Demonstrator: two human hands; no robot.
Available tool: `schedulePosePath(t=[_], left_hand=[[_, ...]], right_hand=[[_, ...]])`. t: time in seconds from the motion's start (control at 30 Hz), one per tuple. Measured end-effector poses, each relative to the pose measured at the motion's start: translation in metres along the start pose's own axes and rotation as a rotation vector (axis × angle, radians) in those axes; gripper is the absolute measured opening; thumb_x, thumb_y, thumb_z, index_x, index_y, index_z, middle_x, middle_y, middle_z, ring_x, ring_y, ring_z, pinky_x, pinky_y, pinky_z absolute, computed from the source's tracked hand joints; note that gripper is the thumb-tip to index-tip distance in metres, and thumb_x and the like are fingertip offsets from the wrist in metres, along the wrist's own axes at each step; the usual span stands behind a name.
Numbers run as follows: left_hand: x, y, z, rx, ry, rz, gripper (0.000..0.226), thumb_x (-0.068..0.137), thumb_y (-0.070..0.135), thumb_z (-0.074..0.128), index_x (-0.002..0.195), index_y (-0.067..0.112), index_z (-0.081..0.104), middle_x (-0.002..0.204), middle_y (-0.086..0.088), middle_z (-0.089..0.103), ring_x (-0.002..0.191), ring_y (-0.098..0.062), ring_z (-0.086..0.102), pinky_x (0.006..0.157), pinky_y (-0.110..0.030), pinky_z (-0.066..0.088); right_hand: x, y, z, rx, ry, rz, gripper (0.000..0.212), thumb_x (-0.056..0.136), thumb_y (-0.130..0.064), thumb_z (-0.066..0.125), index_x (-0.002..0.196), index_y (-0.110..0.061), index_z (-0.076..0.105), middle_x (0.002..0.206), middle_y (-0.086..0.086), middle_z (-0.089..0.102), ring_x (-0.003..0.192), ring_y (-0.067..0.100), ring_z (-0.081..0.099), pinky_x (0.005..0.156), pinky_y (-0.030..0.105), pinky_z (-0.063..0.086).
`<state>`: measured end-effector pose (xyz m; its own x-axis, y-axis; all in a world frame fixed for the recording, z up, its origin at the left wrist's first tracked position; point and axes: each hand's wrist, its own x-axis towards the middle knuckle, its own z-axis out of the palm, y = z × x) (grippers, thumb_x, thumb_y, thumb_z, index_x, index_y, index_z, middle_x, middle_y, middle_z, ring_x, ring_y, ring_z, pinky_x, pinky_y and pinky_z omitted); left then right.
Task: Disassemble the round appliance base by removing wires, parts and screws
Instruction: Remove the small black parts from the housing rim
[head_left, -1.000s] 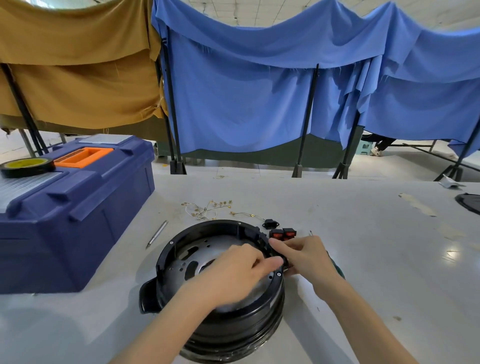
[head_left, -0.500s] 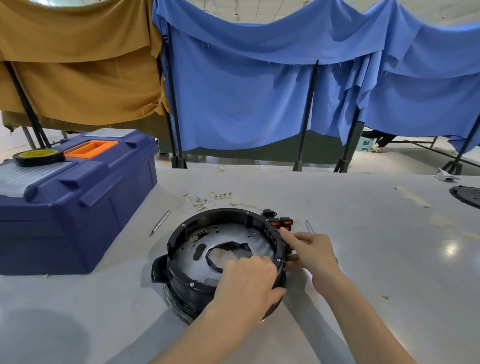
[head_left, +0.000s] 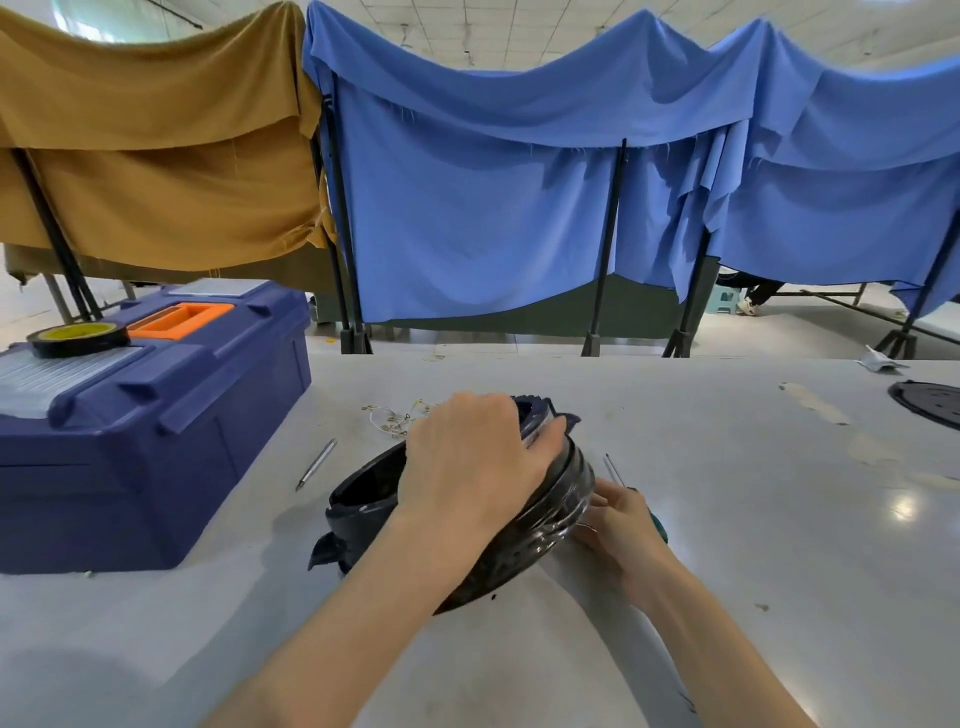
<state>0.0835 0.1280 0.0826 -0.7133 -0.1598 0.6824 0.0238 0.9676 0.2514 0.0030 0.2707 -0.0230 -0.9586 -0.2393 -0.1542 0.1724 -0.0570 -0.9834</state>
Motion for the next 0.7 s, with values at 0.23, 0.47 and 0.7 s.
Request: schedulePosePath(t=[0.23, 0.47, 0.7], left_hand=[[0.031, -0.013, -0.021, -0.399, 0.038, -0.228, 0.070, 0.079, 0.067, 0.060, 0.040, 0.010, 0.050, 0.035, 0.001, 0.046, 0.037, -0.014, 0.047, 0.048, -0.021, 0.031], [0.037, -0.030, -0.021, -1.138, -0.157, -0.758, 0.055, 0.065, 0.062, 0.077, 0.069, 0.010, 0.061, 0.064, -0.011, 0.063, 0.055, -0.020, 0.059, 0.056, -0.028, 0.048], [0.020, -0.061, 0.003, -1.414, -0.166, -1.058, 0.070, 0.067, 0.059, 0.077, 0.119, 0.014, 0.060, 0.112, -0.004, 0.070, 0.093, -0.025, 0.070, 0.073, -0.037, 0.055]], right_hand=[[0.000, 0.000, 0.006, 0.036, -0.125, -0.033, 0.069, 0.069, -0.020, 0.082, 0.132, -0.025, 0.055, 0.117, 0.002, 0.071, 0.110, 0.026, 0.066, 0.101, 0.046, 0.049], [0.001, 0.000, -0.001, 0.522, -0.280, -0.032, 0.053, 0.083, -0.014, 0.073, 0.128, -0.036, 0.057, 0.130, 0.004, 0.064, 0.118, 0.030, 0.061, 0.094, 0.049, 0.052], [0.001, -0.004, -0.014, 0.440, -0.044, 0.110, 0.041, 0.072, -0.034, 0.077, 0.108, -0.015, 0.075, 0.112, 0.013, 0.072, 0.103, 0.031, 0.069, 0.087, 0.045, 0.056]])
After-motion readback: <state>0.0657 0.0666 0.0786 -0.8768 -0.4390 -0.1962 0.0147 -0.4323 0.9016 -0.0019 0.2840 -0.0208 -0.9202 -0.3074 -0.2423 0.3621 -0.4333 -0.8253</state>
